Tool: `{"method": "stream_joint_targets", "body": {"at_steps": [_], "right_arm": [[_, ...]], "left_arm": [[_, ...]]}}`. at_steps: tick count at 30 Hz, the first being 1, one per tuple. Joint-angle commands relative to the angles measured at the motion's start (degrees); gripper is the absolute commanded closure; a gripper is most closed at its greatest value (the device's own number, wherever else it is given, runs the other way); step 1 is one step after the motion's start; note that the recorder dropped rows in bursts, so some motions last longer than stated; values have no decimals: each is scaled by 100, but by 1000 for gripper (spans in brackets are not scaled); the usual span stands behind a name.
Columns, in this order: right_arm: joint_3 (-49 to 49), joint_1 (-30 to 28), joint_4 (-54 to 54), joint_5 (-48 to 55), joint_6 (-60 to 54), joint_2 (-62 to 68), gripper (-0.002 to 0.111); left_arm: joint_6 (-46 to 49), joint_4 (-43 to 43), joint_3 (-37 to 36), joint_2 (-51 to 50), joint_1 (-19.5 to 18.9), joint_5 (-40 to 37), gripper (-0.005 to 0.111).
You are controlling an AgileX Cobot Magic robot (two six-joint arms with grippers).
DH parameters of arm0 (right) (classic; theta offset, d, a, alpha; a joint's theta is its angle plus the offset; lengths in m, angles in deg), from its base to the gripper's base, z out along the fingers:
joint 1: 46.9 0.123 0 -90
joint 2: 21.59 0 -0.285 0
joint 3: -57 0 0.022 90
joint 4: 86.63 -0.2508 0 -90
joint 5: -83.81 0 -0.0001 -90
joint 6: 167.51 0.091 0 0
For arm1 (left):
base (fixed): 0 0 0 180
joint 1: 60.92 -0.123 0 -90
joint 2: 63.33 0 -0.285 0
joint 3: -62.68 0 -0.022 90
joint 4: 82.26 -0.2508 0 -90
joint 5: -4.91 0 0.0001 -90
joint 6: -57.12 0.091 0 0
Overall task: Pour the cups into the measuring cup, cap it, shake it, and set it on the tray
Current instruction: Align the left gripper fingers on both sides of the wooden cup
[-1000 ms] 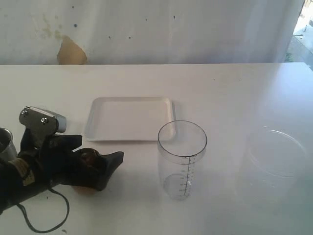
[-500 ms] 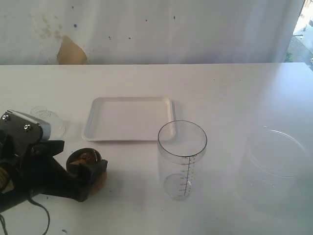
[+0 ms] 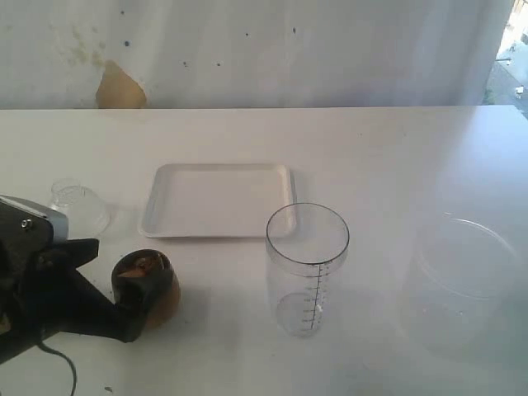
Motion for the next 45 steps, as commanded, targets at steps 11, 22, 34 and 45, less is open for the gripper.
{"method": "stream_joint_targets", "body": {"at_steps": [11,22,34,45], "right_arm": [[20,22,26,-8,10,-28,108],[20,22,26,-8,10,-28,108],[20,22,26,-8,10,-28,108],[20,22,26,-8,10,-28,108]], "left_arm": [[-262,-287,-40,-12,10,96,2],[-316,-306,-40,-736,10,533,2],[-514,-306,-40,-1334,10,812,2],[-598,-306,-40,-2024,10,1517,2]]}}
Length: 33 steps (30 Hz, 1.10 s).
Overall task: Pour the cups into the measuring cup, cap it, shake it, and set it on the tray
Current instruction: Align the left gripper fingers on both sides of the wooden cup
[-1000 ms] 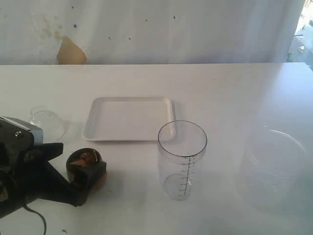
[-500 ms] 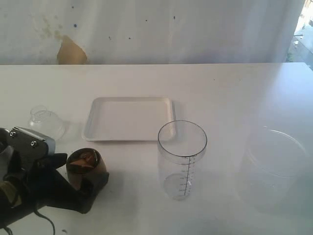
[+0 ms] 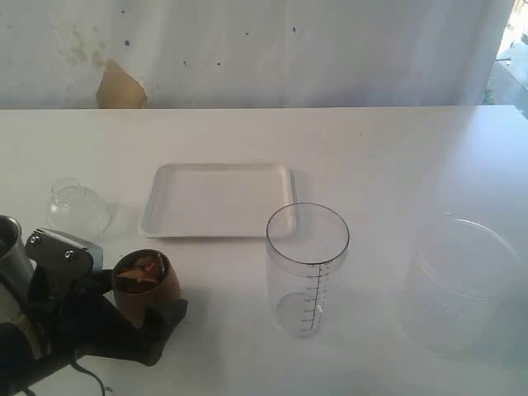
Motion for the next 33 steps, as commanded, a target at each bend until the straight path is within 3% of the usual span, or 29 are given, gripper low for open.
{"method": "stream_joint_targets", "body": {"at_steps": [1,9,18,33], "right_arm": [[20,22,26,-8,10,-28,108],[20,22,26,-8,10,-28,108],[20,22,26,-8,10,-28,108],[20,22,26,-8,10,-28,108]], "left_arm": [[-88,55,-26,-257,10,211,2],[69,323,-26,-282,10,374,2],[-242,323,-26,-282,10,-474,2],[-65,323,-26,-282,10,-289,2]]}}
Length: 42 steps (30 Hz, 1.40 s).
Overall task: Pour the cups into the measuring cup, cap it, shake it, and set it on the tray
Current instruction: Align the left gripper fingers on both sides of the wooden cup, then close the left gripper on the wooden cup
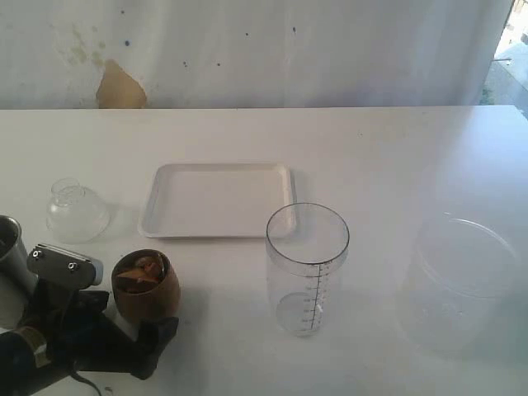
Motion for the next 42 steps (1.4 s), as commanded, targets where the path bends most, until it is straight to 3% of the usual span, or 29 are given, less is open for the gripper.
{"method": "stream_joint_targets", "body": {"at_steps": [1,42], "right_arm": [[20,22,26,-8,-1,-28,108],[20,22,26,-8,-1,-28,108]], "left_arm": [[44,63,-13,-9,10,92,2],[156,63,-13,-9,10,150,2]]}}
